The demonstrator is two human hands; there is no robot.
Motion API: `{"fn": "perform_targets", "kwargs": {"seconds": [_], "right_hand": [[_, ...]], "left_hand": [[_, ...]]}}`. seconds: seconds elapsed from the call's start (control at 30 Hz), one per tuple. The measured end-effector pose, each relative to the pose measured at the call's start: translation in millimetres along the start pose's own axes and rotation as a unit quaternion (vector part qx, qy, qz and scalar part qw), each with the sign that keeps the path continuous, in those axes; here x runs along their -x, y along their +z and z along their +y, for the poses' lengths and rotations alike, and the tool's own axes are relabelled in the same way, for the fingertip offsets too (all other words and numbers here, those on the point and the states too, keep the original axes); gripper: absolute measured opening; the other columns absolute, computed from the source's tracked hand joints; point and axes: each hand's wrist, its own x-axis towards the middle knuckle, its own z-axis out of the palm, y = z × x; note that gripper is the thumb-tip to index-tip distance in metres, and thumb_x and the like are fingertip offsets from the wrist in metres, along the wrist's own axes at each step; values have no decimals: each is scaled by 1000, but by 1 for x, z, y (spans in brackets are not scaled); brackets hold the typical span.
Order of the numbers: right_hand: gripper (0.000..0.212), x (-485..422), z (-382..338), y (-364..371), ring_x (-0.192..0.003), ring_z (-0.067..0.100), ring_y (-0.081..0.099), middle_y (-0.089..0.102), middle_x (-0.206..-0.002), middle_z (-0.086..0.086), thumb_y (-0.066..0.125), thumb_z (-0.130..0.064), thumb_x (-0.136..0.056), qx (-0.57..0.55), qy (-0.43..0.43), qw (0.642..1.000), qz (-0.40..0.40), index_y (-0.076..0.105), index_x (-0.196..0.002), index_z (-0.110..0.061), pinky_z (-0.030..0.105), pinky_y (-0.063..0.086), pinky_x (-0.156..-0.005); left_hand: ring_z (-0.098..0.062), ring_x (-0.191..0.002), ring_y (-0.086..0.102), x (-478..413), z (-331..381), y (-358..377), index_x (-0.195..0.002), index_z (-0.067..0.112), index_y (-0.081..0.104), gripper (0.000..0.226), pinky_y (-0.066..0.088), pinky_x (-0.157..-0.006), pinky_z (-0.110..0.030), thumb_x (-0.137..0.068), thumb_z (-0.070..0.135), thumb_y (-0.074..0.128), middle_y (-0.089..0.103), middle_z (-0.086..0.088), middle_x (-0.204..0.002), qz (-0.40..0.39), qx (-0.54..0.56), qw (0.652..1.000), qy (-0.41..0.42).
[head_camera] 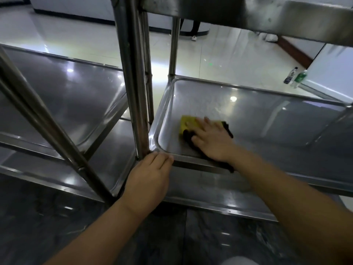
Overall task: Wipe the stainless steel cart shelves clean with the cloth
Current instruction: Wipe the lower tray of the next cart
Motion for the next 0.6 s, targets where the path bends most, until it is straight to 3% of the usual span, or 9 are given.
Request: {"fn": "perform_targets", "kwargs": {"seconds": [0.17,0.27,0.47,0.6], "right_hand": [[54,-59,55,-9,-147,28,4,5,-161,1,24,-45,-101,-15,103,995,12,9,-152,-37,45,5,-116],[54,-56,60,-8,-148,27,2,2,-161,1,25,-45,-101,-22,114,993,7,7,-152,-37,45,3,-116],[52,24,39,-5,-148,19,-7,-6,-161,-3,22,-46,-102,-34,17,999,-39,1,-149,-41,35,-3,-116],[61,86,29,0,-145,11,-14,-11,-157,-12,-8,-72,-74,-41,-54,997,-41,-11,-133,-54,30,-9,-114]], "left_hand": [[-25,-93,63,-1,4,-2,-106,5,69,40,55,-80,-35,-78,8,40,67,-6,-100,-30,0,999,-11],[-26,-93,63,0,3,-3,-106,5,68,41,54,-78,-34,-76,8,40,67,-6,-101,-39,-7,999,-17],[-26,-85,62,-2,7,-5,-98,6,70,33,53,-74,-35,-78,7,44,67,-7,-92,-27,-18,999,-34],[-26,-68,56,-29,19,-13,-71,12,63,12,44,-61,-35,-78,10,53,59,-6,-71,-59,-31,995,-69]]}}
